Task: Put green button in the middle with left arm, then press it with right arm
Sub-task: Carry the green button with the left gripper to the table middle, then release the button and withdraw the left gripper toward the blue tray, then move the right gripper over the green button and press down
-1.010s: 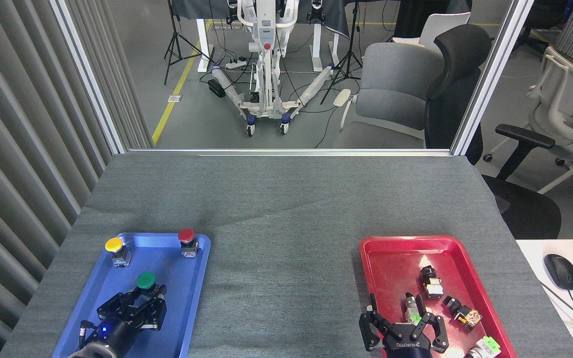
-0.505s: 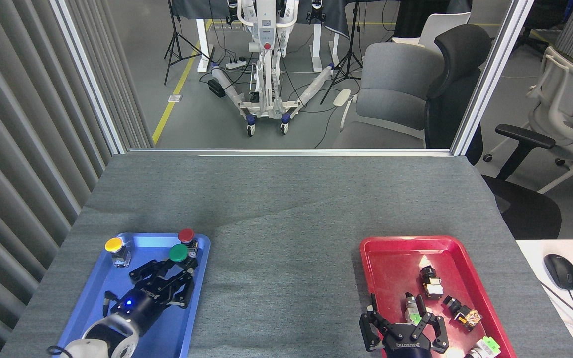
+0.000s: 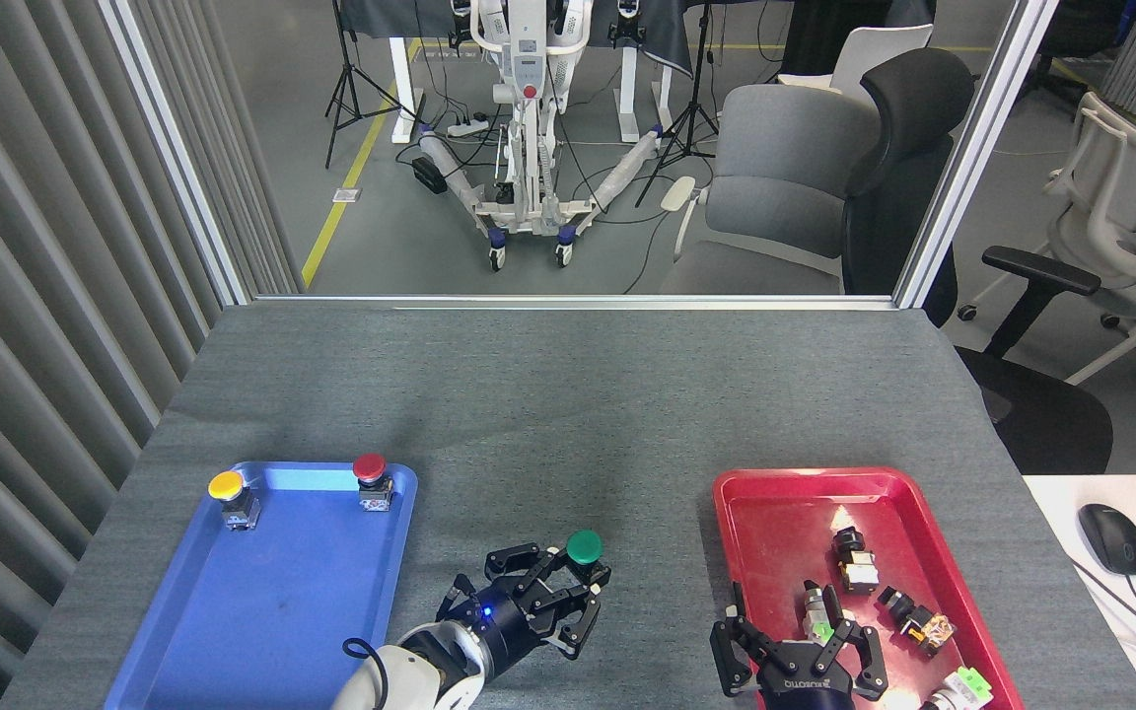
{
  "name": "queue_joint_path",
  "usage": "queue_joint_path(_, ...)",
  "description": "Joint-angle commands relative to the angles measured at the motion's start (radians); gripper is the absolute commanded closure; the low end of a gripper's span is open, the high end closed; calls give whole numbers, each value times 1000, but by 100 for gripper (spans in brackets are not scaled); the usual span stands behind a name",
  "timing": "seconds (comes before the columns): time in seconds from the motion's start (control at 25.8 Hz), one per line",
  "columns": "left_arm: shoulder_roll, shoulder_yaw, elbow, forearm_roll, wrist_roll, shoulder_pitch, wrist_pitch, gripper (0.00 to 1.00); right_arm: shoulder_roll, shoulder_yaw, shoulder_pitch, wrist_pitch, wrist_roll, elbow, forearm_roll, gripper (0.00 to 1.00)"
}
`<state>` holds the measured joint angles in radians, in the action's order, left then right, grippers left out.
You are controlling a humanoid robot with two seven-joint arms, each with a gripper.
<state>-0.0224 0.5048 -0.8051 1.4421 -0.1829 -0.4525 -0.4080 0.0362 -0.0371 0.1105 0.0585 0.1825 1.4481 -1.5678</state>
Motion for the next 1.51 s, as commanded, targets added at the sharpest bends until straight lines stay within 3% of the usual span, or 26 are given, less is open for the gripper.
queue_joint_path(0.0, -21, 9, 67, 4, -7, -5, 1, 100, -4, -1, 0, 0, 0, 2, 0, 0)
queue_joint_path(0.08, -27, 15, 93, 6, -12, -11, 1, 98, -7, -4, 0, 0, 0, 6, 0, 0)
queue_joint_path(0.16, -36, 21, 107, 4, -13, -14, 5, 86, -7, -9, 0, -2, 0, 9, 0, 0)
queue_joint_path(0.19, -39, 21, 109, 1, -13, -14, 20, 71, -9, -10, 0, -2, 0, 9, 0, 1)
queue_joint_path(0.23, -45, 21, 106, 1, -12, -12, 47, 42, -10, -10, 0, -2, 0, 11, 0, 1)
queue_joint_path(0.27, -50, 21, 104, -6, -10, -12, 70, 0, -12, -12, 0, -2, 0, 14, 0, 1)
queue_joint_path(0.39, -48, 21, 40, -8, -7, 5, 66, 0, -12, -12, 0, -5, 0, 15, -2, 5)
queue_joint_path(0.5, -25, 17, -138, -9, 7, 64, 75, 0, -13, -14, 0, -6, 0, 15, -3, 8)
queue_joint_path(0.58, 44, 9, -262, -14, 13, 94, 80, 0, -13, -14, 0, -6, 0, 15, -3, 9)
queue_joint_path(0.66, 110, -8, -361, -26, 33, 115, 86, 0, -13, -17, 0, -8, 0, 15, -3, 16)
queue_joint_path(0.82, 216, -184, -549, -75, 34, 279, 159, 0, -19, -44, -6, -19, 0, 15, -5, 62)
queue_joint_path(0.97, 242, -405, -598, -68, -27, 451, 319, 0, -33, -75, -18, -48, -2, 17, -74, 100)
queue_joint_path(1.2, 276, -545, -603, -80, -41, 543, 319, 0, -56, -161, -48, -40, -14, 6, -103, 100)
queue_joint_path(1.48, 277, -557, -591, -83, -38, 534, 316, 0, -85, -237, -104, -8, -60, -75, -104, 100)
